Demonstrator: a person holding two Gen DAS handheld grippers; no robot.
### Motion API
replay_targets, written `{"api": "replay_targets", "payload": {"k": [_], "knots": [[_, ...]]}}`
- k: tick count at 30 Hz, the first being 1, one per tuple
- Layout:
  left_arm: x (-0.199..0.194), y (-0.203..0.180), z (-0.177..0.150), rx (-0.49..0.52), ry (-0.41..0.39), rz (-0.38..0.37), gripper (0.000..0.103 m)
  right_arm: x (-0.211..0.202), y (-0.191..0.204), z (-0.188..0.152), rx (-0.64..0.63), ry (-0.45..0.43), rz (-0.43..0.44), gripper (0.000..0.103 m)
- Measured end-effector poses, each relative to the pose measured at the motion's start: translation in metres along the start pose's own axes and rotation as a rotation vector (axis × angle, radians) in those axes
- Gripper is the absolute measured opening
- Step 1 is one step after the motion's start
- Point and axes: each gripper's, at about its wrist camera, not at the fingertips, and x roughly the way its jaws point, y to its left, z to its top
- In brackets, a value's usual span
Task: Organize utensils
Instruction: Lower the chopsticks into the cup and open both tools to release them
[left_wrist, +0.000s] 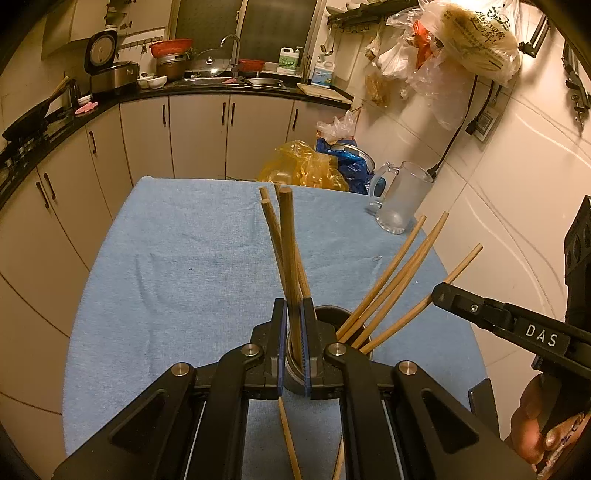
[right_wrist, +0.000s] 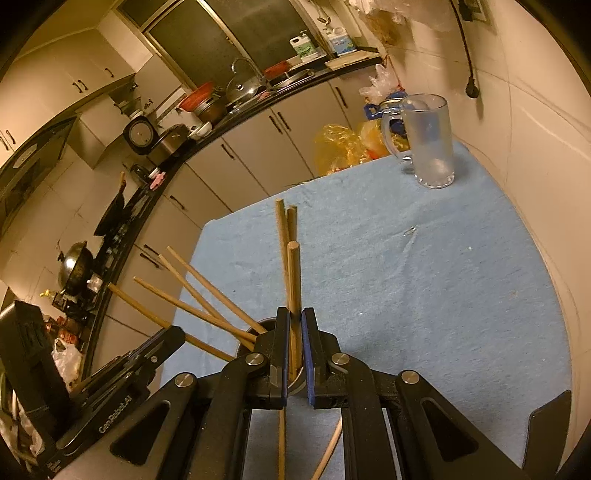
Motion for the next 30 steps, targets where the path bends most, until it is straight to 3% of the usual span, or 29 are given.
{"api": "replay_targets", "payload": {"k": [16, 26, 30], "knots": [[-0.011, 0.0, -0.002, -0.014, -0.019, 0.005, 0.011, -0.017, 0.006, -0.002, -0.007, -0.022, 0.01, 0.01], [-0.022, 0.0, -0.005, -0.015, -0.034, 0.014, 0.016, -0.026, 0.009, -0.003, -0.006, -0.032, 0.005, 0.016], [-0.028, 0.0, -0.006, -0.019, -0.044, 0.016, 0.022, -0.03, 0.011, -0.003, -0.006, -0.037, 0.003, 0.022]]}}
